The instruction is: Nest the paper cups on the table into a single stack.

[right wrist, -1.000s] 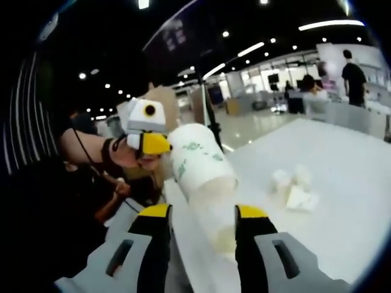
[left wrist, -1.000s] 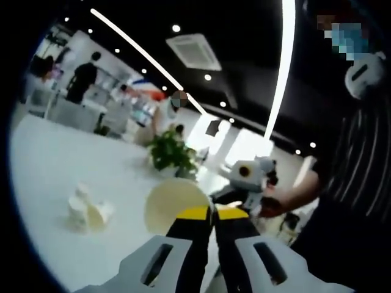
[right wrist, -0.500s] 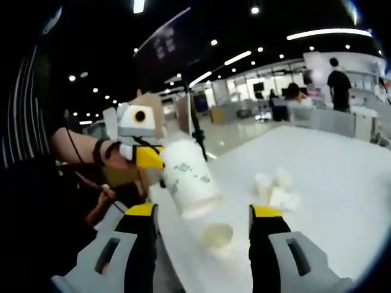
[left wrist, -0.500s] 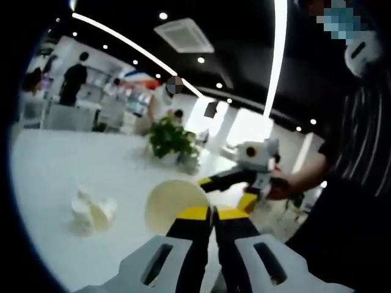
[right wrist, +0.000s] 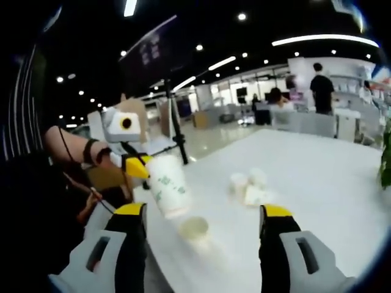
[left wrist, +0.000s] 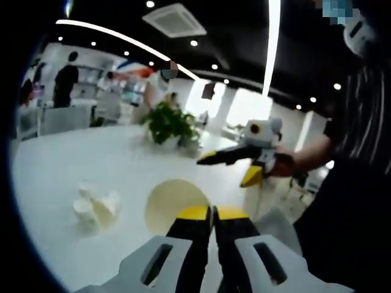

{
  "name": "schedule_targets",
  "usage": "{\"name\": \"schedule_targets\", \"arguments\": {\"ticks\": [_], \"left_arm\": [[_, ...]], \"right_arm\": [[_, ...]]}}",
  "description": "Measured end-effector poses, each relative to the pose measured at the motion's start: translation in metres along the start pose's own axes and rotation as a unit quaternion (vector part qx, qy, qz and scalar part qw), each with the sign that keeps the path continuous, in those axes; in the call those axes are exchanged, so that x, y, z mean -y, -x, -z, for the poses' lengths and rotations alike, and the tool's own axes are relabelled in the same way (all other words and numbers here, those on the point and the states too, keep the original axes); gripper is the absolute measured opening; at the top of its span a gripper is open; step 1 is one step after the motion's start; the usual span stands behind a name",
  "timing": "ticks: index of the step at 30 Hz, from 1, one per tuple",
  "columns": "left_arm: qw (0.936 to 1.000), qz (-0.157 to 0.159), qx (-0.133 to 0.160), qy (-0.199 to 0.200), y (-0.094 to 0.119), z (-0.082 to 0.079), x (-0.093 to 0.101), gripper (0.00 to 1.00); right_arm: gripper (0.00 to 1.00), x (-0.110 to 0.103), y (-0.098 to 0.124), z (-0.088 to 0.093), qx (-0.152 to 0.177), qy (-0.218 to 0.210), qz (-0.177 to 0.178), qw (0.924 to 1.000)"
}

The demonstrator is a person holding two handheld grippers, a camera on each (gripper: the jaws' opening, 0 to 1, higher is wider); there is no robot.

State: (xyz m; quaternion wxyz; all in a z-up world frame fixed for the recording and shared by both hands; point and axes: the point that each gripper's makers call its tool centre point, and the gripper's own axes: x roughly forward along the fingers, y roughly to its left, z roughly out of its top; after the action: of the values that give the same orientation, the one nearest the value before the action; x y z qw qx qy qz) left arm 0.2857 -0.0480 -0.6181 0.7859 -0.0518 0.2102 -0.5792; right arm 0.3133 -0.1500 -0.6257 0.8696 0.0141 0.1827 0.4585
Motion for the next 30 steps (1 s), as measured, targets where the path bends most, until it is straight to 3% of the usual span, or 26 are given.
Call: {"name": "schedule_targets", "arguments": {"ticks": [10, 15, 16, 19, 24, 30], "left_arm": [[0.9964, -0.015, -0.074, -0.037, -0.003, 0.023, -0.005, 0.00], [0.9942, -0.024, -0.090, -0.053, -0.007, 0.025, -0.008, 0.00], [0.9914, -0.032, -0.109, -0.065, -0.007, 0.030, -0.011, 0.00], [0.9874, -0.028, -0.134, -0.080, -0.011, 0.035, -0.013, 0.00], [0.9844, -0.027, -0.147, -0.093, -0.016, 0.042, -0.015, 0.00], [0.9787, -0.020, -0.166, -0.119, -0.019, 0.051, -0.017, 0.00]], "right_arm": [[0.85, 0.010, 0.012, -0.001, 0.001, 0.024, 0.021, 0.9995], [0.98, 0.013, 0.015, 0.000, 0.002, 0.036, 0.034, 0.9988], [1.00, 0.015, 0.016, 0.002, 0.001, 0.037, 0.037, 0.9986], [1.00, 0.014, 0.017, 0.001, 0.001, 0.047, 0.036, 0.9983], [1.00, 0.013, 0.018, 0.003, -0.007, 0.068, 0.032, 0.9971], [1.00, 0.014, 0.018, 0.005, -0.004, 0.059, 0.035, 0.9976]]}}
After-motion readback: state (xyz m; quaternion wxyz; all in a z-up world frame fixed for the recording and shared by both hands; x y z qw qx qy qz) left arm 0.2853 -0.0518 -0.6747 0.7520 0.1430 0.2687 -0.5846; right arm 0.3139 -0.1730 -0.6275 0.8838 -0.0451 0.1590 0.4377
